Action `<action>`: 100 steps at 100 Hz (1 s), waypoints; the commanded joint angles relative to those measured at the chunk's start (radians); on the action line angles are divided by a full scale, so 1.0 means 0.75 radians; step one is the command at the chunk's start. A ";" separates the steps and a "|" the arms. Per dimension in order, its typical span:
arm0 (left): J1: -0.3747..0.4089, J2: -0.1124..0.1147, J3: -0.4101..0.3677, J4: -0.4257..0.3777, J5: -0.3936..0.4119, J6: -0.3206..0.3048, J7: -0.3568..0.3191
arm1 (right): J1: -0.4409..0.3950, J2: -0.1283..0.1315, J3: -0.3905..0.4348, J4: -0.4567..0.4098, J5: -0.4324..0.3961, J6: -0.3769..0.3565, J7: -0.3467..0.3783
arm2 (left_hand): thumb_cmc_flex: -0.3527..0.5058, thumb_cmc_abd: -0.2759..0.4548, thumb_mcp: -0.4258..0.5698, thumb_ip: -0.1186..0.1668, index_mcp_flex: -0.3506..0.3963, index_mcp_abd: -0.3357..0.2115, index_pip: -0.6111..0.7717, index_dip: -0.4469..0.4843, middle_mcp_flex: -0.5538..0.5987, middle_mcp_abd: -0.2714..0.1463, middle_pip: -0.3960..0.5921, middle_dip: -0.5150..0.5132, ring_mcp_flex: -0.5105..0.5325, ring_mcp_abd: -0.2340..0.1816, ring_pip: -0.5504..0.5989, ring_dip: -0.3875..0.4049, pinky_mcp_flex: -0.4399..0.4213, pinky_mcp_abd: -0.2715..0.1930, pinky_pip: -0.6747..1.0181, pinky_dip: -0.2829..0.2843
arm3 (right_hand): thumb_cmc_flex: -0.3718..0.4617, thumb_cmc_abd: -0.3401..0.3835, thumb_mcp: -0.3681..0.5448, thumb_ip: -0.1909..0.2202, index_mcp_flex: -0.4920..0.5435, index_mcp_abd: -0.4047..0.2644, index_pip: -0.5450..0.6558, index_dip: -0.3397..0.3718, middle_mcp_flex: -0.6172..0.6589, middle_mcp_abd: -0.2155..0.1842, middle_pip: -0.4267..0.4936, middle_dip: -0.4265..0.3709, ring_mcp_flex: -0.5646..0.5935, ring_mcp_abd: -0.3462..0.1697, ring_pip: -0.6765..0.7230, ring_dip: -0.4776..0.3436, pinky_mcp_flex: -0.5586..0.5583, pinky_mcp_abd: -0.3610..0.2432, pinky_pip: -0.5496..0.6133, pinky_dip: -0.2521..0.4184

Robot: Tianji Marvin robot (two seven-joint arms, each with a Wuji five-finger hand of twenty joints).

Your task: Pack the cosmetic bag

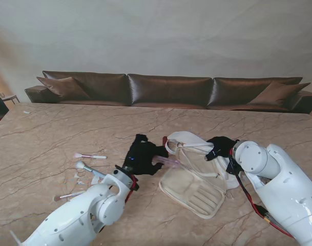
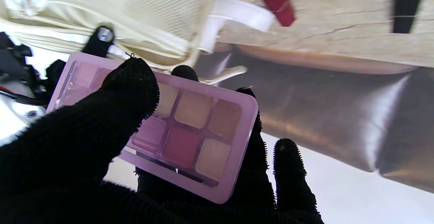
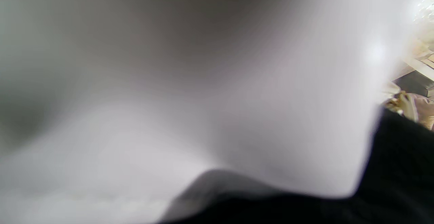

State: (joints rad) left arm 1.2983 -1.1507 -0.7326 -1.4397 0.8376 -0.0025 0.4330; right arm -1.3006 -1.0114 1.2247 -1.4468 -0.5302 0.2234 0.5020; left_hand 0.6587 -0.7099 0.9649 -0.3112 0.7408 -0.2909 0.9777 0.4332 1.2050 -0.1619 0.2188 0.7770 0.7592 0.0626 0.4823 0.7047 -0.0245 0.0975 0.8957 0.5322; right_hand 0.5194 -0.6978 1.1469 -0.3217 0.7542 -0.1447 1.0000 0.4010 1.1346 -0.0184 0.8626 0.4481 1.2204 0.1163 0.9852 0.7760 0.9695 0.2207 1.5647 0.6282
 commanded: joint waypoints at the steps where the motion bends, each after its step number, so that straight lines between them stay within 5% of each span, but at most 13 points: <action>1: -0.020 -0.050 0.034 -0.001 0.008 0.007 0.014 | -0.006 -0.014 -0.016 0.005 0.008 -0.005 0.011 | 0.058 0.150 0.030 0.067 0.075 -0.077 0.079 0.060 0.076 0.009 0.036 0.048 -0.028 -0.004 0.009 0.018 -0.034 0.019 -0.024 0.008 | 0.115 0.120 0.110 0.008 0.079 -0.195 0.050 -0.035 0.048 -0.017 -0.005 -0.003 0.117 -0.044 0.058 -0.013 0.044 -0.014 0.066 0.002; 50: -0.247 -0.184 0.318 0.186 -0.030 0.137 0.133 | -0.004 -0.016 -0.025 0.009 0.028 0.000 0.003 | 0.071 0.139 0.026 0.070 0.080 -0.065 0.092 0.005 0.064 0.022 0.027 0.023 -0.057 0.013 0.026 0.019 -0.051 0.045 -0.015 0.009 | 0.113 0.108 0.119 0.006 0.079 -0.188 0.047 -0.043 0.054 -0.014 -0.006 -0.008 0.118 -0.048 0.078 -0.010 0.058 -0.016 0.076 0.000; 100: -0.430 -0.262 0.519 0.339 0.002 0.235 0.054 | -0.013 -0.017 -0.012 0.011 0.045 -0.008 0.002 | 0.071 0.142 0.006 0.084 0.081 -0.019 0.090 -0.094 0.034 0.036 0.058 0.028 -0.089 0.038 0.041 0.008 -0.060 0.072 -0.045 -0.015 | 0.111 0.104 0.124 0.005 0.079 -0.185 0.046 -0.051 0.057 -0.013 -0.005 -0.010 0.117 -0.047 0.082 -0.012 0.058 -0.013 0.078 -0.002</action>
State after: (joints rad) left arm 0.9857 -1.3327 -0.3509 -1.1886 0.8423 0.1618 0.4995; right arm -1.2995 -1.0147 1.2230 -1.4406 -0.5044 0.2240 0.4979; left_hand 0.6590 -0.6990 0.9498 -0.3112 0.7419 -0.2828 0.9768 0.3701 1.2054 -0.1512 0.2191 0.7798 0.7208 0.0877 0.5230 0.7220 -0.0462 0.1365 0.8837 0.5322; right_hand 0.5194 -0.6978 1.1469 -0.3216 0.7614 -0.1360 1.0002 0.3993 1.1351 -0.0167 0.8626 0.4479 1.2266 0.1165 0.9973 0.7760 0.9820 0.2190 1.5709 0.6281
